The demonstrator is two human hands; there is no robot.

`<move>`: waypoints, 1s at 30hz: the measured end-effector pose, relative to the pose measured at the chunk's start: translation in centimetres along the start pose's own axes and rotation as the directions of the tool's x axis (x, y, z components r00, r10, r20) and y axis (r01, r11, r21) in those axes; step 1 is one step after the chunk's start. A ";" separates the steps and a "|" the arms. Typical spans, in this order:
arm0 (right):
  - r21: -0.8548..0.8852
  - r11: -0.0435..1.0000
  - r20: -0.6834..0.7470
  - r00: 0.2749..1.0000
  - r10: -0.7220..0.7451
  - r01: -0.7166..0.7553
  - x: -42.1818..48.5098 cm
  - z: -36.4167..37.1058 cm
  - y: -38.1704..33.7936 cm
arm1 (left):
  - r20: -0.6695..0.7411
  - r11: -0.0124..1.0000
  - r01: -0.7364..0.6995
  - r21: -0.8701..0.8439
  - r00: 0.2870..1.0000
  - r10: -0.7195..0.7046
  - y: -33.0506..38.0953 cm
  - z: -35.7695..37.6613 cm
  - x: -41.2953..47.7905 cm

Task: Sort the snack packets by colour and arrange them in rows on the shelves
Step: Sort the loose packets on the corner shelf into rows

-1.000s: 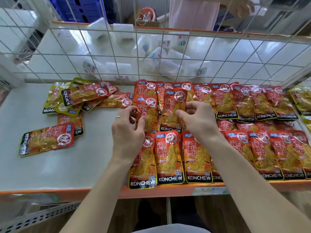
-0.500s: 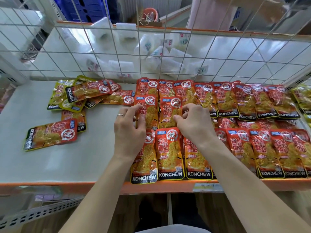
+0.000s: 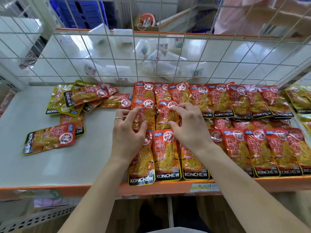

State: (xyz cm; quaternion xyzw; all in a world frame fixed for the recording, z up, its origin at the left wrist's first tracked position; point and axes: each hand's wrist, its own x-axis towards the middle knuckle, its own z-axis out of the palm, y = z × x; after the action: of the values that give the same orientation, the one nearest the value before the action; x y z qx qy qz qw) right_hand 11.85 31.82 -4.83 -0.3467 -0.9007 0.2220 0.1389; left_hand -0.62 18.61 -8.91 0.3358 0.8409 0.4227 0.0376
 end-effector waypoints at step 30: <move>-0.132 0.991 0.078 0.997 0.017 -0.007 -0.6 0.0 0.0 | 0.026 0.998 0.032 0.053 0.999 -0.034 0.3 0.2 0.0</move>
State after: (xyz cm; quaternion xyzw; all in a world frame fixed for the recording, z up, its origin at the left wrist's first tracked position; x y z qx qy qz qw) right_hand 12.28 31.40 -4.93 -0.3514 -0.9160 0.1765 0.0790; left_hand -0.38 18.81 -8.85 0.3285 0.8566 0.3952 0.0471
